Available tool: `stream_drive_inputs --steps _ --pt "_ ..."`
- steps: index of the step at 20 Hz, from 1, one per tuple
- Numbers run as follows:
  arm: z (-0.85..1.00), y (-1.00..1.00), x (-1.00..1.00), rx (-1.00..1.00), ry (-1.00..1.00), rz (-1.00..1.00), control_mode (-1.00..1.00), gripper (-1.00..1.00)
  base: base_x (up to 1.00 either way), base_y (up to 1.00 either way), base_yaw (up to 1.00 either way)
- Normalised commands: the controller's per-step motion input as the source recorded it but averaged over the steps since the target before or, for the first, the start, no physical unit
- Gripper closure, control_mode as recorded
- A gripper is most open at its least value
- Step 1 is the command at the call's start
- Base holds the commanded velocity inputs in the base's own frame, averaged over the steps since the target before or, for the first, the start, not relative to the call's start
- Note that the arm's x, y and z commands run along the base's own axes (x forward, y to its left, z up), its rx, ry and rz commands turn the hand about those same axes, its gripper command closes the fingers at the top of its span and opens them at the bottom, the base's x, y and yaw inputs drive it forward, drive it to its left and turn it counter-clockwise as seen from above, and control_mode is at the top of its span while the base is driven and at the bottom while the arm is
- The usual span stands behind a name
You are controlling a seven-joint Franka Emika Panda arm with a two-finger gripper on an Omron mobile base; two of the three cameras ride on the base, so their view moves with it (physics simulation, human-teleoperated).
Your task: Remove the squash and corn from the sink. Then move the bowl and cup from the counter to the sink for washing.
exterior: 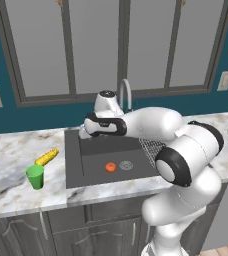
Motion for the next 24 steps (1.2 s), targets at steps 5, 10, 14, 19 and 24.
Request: stream_drive_inputs --steps 5,10,14,19,24 --pt "-0.03 -0.24 0.0 0.0 0.0 0.0 -1.0 -1.0 0.0 0.0 0.0" --pt "-0.04 -0.21 0.04 0.0 0.0 0.0 -1.0 -1.0 0.0 0.0 0.0" --pt "-0.05 -0.22 0.0 0.0 0.0 0.0 -1.0 -1.0 0.0 0.0 0.0" --pt "-0.07 -0.21 0.0 0.0 0.0 0.0 -1.0 -1.0 0.0 0.0 0.0" --pt "-0.08 -0.16 0.01 0.0 0.0 0.0 -1.0 -1.0 0.0 0.0 0.0"
